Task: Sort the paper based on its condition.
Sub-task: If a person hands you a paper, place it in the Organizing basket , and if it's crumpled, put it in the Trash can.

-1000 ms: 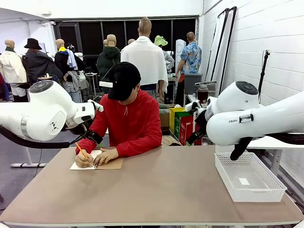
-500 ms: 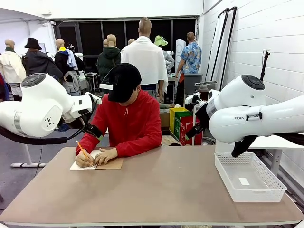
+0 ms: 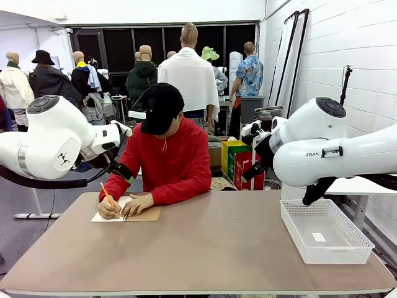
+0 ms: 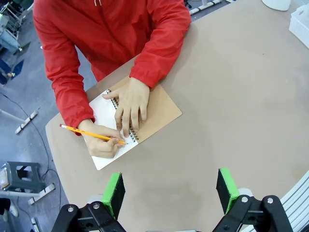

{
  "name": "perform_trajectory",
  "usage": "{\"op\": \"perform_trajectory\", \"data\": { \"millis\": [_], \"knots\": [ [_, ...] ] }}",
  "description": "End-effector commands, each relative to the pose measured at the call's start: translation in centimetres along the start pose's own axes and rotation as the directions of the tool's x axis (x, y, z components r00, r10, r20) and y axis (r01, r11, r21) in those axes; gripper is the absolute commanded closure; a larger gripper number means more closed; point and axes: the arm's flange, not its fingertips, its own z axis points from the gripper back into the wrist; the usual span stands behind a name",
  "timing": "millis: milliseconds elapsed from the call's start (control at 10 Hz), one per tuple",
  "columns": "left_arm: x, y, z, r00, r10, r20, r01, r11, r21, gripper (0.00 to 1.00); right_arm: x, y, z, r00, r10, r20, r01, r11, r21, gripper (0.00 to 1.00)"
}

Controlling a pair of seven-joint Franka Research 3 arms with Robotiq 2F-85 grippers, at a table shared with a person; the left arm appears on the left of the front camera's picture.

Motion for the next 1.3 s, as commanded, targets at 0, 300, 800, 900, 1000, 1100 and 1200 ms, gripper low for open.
{"op": "perform_trajectory", "data": {
  "millis": [0, 300, 800, 900, 1000, 1100, 1200],
  "knots": [
    [0.09, -0.07, 0.12, 1.000, -0.004, 0.008, 0.004, 1.000, 0.000, 0.00, 0.00, 0.00, -0.01, 1.000, -0.001, 0.000, 0.001, 1.000, 0.001, 0.00],
    [0.09, -0.07, 0.12, 1.000, -0.004, 0.008, 0.004, 1.000, 0.000, 0.00, 0.00, 0.00, -0.01, 1.000, -0.001, 0.000, 0.001, 1.000, 0.001, 0.00],
    [0.09, -0.07, 0.12, 1.000, -0.004, 0.008, 0.004, 1.000, 0.000, 0.00, 0.00, 0.00, -0.01, 1.000, -0.001, 0.000, 0.001, 1.000, 0.001, 0.00],
    [0.09, -0.07, 0.12, 1.000, -0.004, 0.008, 0.004, 1.000, 0.000, 0.00, 0.00, 0.00, -0.01, 1.000, -0.001, 0.000, 0.001, 1.000, 0.001, 0.00],
    [0.09, -0.07, 0.12, 1.000, -0.004, 0.008, 0.004, 1.000, 0.000, 0.00, 0.00, 0.00, -0.01, 1.000, -0.001, 0.000, 0.001, 1.000, 0.001, 0.00],
    [0.09, -0.07, 0.12, 1.000, -0.004, 0.008, 0.004, 1.000, 0.000, 0.00, 0.00, 0.00, -0.01, 1.000, -0.001, 0.000, 0.001, 1.000, 0.001, 0.00],
    [0.09, -0.07, 0.12, 1.000, -0.004, 0.008, 0.004, 1.000, 0.000, 0.00, 0.00, 0.00, -0.01, 1.000, -0.001, 0.000, 0.001, 1.000, 0.001, 0.00]
  ]
}}
